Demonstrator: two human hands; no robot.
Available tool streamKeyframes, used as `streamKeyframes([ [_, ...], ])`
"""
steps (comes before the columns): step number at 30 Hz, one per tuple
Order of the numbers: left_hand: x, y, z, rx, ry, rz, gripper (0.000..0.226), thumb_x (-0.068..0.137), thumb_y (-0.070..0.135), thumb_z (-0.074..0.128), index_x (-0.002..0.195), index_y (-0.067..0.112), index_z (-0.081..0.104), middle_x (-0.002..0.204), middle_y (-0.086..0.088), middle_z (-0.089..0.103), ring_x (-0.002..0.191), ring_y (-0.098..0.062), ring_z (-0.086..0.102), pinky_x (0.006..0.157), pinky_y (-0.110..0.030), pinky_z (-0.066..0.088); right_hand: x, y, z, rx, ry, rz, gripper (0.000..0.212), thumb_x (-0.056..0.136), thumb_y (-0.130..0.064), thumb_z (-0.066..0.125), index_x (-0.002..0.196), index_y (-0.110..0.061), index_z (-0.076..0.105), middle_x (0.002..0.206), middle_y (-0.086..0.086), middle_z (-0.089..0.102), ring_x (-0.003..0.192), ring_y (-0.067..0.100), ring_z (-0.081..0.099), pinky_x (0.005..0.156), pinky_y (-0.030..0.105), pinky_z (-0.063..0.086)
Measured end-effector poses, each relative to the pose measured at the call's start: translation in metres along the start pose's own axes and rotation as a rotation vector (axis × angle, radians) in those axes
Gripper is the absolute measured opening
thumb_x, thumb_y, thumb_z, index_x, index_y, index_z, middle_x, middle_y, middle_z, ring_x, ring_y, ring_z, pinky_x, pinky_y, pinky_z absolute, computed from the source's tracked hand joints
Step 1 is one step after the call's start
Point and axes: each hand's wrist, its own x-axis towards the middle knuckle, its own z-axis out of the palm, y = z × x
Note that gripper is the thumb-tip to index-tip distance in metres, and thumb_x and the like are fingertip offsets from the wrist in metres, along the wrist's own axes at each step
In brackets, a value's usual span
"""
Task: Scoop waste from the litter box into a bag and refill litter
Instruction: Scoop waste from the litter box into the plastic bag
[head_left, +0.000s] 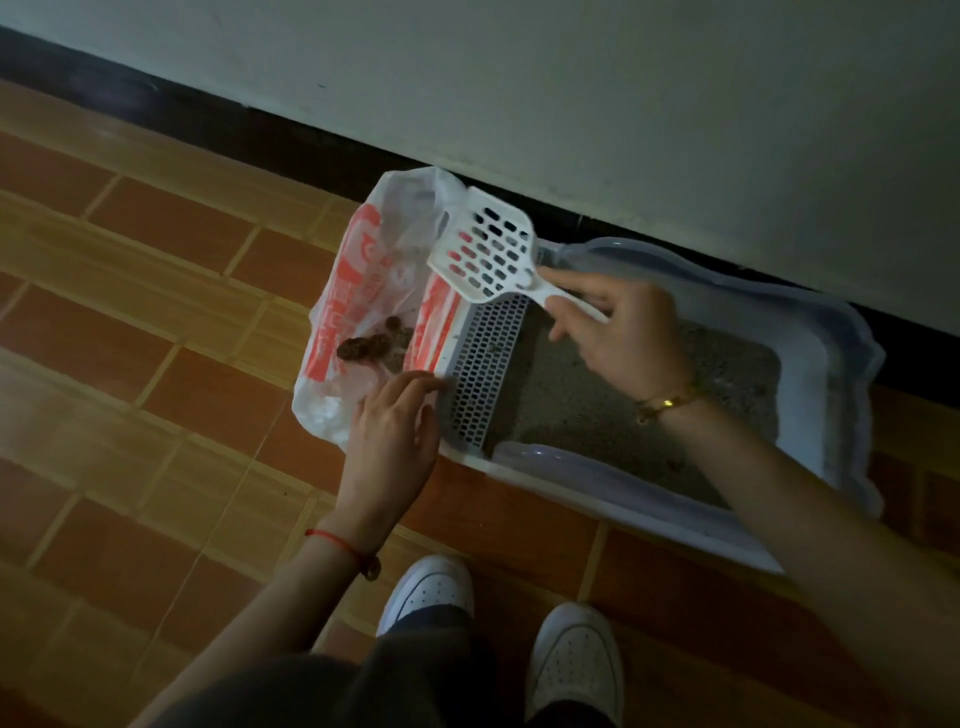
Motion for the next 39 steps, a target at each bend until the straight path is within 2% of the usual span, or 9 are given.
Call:
streamKeyframes([
  [4, 0.009, 0.013, 0.011, -0.006, -0.015, 0.107, 0.035, 0.094, 0.019, 0.043, 0.124, 0.014, 0.060, 0.129, -0.006, 0.058, 0.119, -0.024, 0.053, 0.094, -0.048, 0.049, -0.026, 0.008, -0.041, 0.220, 0.012, 0.246, 0.030, 0.092, -0.018, 0.060, 0.122, -0.020, 0.064, 0.073, 0.005, 0.071, 0.038, 0.003, 0.047, 0.037, 0.014, 0.035],
  [7, 0.015, 0.024, 0.020, 0.040, -0.033, 0.173, 0.037, 0.093, 0.018, 0.044, 0.124, 0.012, 0.061, 0.130, -0.008, 0.057, 0.122, -0.027, 0.050, 0.098, -0.046, 0.046, -0.046, 0.019, -0.063, 0.290, 0.031, 0.337, 0.030, 0.092, -0.017, 0.060, 0.121, -0.021, 0.065, 0.072, 0.008, 0.070, 0.037, 0.008, 0.042, 0.035, 0.017, 0.032],
  [11, 0.017, 0.031, 0.030, 0.133, -0.062, 0.190, 0.038, 0.091, 0.023, 0.046, 0.125, 0.014, 0.061, 0.135, -0.007, 0.054, 0.126, -0.029, 0.047, 0.098, -0.045, 0.043, -0.068, 0.034, -0.082, 0.241, 0.048, 0.385, 0.029, 0.091, -0.012, 0.060, 0.119, -0.017, 0.066, 0.071, 0.011, 0.070, 0.035, 0.006, 0.043, 0.034, 0.016, 0.032],
  [16, 0.019, 0.031, 0.037, 0.212, -0.044, 0.166, 0.034, 0.089, 0.014, 0.059, 0.123, 0.017, 0.061, 0.134, -0.007, 0.051, 0.125, -0.031, 0.044, 0.096, -0.048, 0.041, -0.078, 0.047, -0.081, 0.116, -0.022, 0.485, 0.028, 0.092, -0.012, 0.058, 0.120, -0.016, 0.064, 0.071, 0.011, 0.070, 0.034, 0.001, 0.046, 0.035, 0.012, 0.035],
  [21, 0.020, 0.031, 0.036, 0.236, -0.039, 0.175, 0.032, 0.089, 0.019, 0.054, 0.120, 0.019, 0.062, 0.133, -0.006, 0.050, 0.124, -0.030, 0.044, 0.097, -0.046, 0.040, -0.060, 0.063, -0.058, 0.060, -0.058, 0.505, 0.026, 0.091, -0.017, 0.060, 0.116, -0.015, 0.067, 0.068, 0.010, 0.070, 0.035, 0.006, 0.046, 0.034, 0.014, 0.035],
  [25, 0.019, 0.031, 0.034, 0.227, -0.053, 0.177, 0.030, 0.090, 0.017, 0.057, 0.119, 0.018, 0.063, 0.134, -0.006, 0.051, 0.126, -0.029, 0.044, 0.099, -0.045, 0.039, -0.040, 0.068, -0.042, -0.037, -0.033, 0.442, 0.025, 0.090, -0.021, 0.060, 0.112, -0.016, 0.070, 0.067, 0.008, 0.071, 0.037, -0.001, 0.052, 0.043, 0.014, 0.039],
  [30, 0.019, 0.029, 0.031, 0.189, -0.057, 0.197, 0.030, 0.089, 0.019, 0.057, 0.118, 0.020, 0.064, 0.134, -0.003, 0.052, 0.126, -0.026, 0.045, 0.098, -0.044, 0.039, -0.018, 0.057, -0.036, -0.225, -0.121, 0.389, 0.025, 0.088, -0.015, 0.059, 0.110, -0.011, 0.071, 0.075, 0.008, 0.073, 0.056, 0.007, 0.061, 0.051, 0.015, 0.045],
  [35, 0.019, 0.030, 0.030, 0.167, -0.063, 0.191, 0.030, 0.090, 0.018, 0.058, 0.119, 0.020, 0.064, 0.134, -0.002, 0.052, 0.126, -0.024, 0.044, 0.098, -0.041, 0.038, 0.003, 0.051, -0.034, -0.279, -0.201, 0.483, 0.021, 0.090, -0.018, 0.060, 0.105, -0.010, 0.072, 0.065, 0.006, 0.071, 0.036, 0.002, 0.054, 0.035, 0.014, 0.039],
  [39, 0.020, 0.029, 0.030, 0.155, -0.063, 0.188, 0.030, 0.090, 0.022, 0.053, 0.118, 0.020, 0.064, 0.133, -0.002, 0.052, 0.126, -0.024, 0.045, 0.098, -0.042, 0.039, 0.009, 0.050, -0.028, -0.183, -0.245, 0.538, 0.020, 0.090, -0.016, 0.060, 0.107, -0.011, 0.071, 0.064, 0.006, 0.071, 0.040, 0.008, 0.055, 0.034, 0.015, 0.041],
])
